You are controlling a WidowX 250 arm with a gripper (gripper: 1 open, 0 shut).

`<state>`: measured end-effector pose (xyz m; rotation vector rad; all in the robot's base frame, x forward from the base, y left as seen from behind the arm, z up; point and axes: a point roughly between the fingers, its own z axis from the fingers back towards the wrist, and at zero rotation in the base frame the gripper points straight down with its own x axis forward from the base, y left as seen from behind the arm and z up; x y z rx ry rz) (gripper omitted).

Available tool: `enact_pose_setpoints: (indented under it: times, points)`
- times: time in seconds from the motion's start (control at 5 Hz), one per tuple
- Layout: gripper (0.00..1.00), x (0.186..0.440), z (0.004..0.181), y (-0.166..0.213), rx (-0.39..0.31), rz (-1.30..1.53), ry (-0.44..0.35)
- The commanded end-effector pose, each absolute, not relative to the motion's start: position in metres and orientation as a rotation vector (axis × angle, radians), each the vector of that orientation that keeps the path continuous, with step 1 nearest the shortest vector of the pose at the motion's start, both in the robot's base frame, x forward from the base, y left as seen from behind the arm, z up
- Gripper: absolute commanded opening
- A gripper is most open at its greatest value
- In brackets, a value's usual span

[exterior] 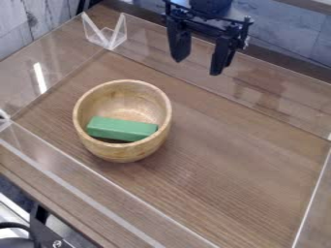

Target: Move green stick from inside the wooden bowl to the table next to it

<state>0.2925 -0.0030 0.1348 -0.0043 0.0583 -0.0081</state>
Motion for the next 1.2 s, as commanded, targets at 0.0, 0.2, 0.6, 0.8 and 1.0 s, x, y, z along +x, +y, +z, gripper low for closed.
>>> enact_pose_setpoints:
  times: [0.0,0.2,0.6,0.8,1.0]
  points:
    - [1.0,0.281,0.142,-0.003,-0.012,0.006,0.068]
    - [1.0,0.26,0.137,0.021,-0.018,-0.161,0.057]
    - [1.0,0.23,0.123,0.077,0.012,-0.324,-0.011]
    - [1.0,0.223,0.114,0.091,0.018,-0.368,-0.036]
    - [1.0,0.216,0.106,0.102,0.022,-0.336,-0.072]
